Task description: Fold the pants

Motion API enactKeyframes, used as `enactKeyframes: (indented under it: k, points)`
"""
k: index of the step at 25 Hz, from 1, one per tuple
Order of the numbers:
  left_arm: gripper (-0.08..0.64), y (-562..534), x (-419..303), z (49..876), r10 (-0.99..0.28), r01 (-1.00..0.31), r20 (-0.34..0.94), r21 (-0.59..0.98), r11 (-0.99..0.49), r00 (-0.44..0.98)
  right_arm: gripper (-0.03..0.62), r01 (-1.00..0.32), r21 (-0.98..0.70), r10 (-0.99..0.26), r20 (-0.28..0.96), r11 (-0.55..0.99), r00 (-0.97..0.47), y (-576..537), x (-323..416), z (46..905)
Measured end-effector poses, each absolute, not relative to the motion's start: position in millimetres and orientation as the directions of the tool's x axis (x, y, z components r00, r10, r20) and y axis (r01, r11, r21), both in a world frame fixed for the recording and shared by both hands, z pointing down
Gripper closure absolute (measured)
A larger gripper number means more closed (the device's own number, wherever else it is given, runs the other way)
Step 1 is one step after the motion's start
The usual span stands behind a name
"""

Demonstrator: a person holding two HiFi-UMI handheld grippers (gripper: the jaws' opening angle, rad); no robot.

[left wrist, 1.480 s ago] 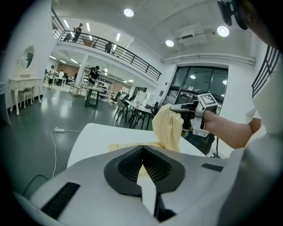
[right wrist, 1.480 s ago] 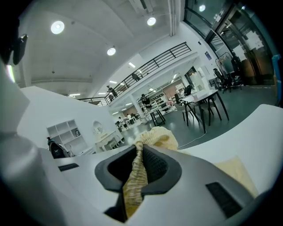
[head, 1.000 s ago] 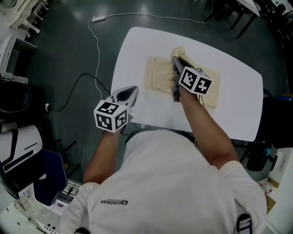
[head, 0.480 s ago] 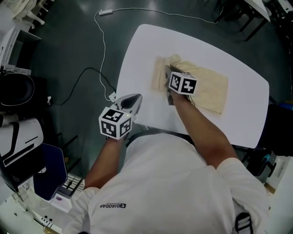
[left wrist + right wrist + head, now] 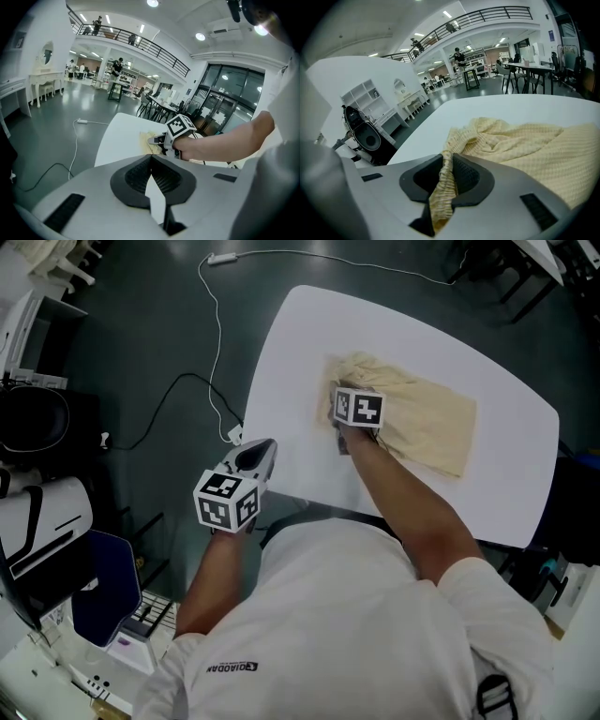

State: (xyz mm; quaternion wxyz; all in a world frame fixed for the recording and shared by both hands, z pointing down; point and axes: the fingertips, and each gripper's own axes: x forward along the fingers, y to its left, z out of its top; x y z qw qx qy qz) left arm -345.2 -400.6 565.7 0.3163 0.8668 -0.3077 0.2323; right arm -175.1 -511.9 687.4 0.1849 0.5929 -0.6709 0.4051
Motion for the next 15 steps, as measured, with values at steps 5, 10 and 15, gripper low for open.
enactKeyframes:
  k: [5, 10, 15]
  points:
    - [0.532, -394.5, -342.3, 567.4, -0.380, -0.678, 0.598, 0.413, -0.608, 0.706, 0.491, -0.943, -0.333, -0.618, 0.743, -0.006, -0.259, -513.1, -180.4, 696.2]
    - [0.532, -395.5, -338.1, 562.2, -0.382, -0.671, 0.590, 0.409, -0.619, 0.712, 0.491, -0.929, -0.369, -0.594, 0.747, 0.003, -0.299, -515.2, -180.7, 698.5]
    - [0.532, -394.6, -335.1, 555.3, -0.385, -0.664, 0.582, 0.400, -0.632, 0.716, 0.437, -0.907, -0.419, -0.551, 0.747, 0.044, -0.372, -514.8, -188.2, 695.7]
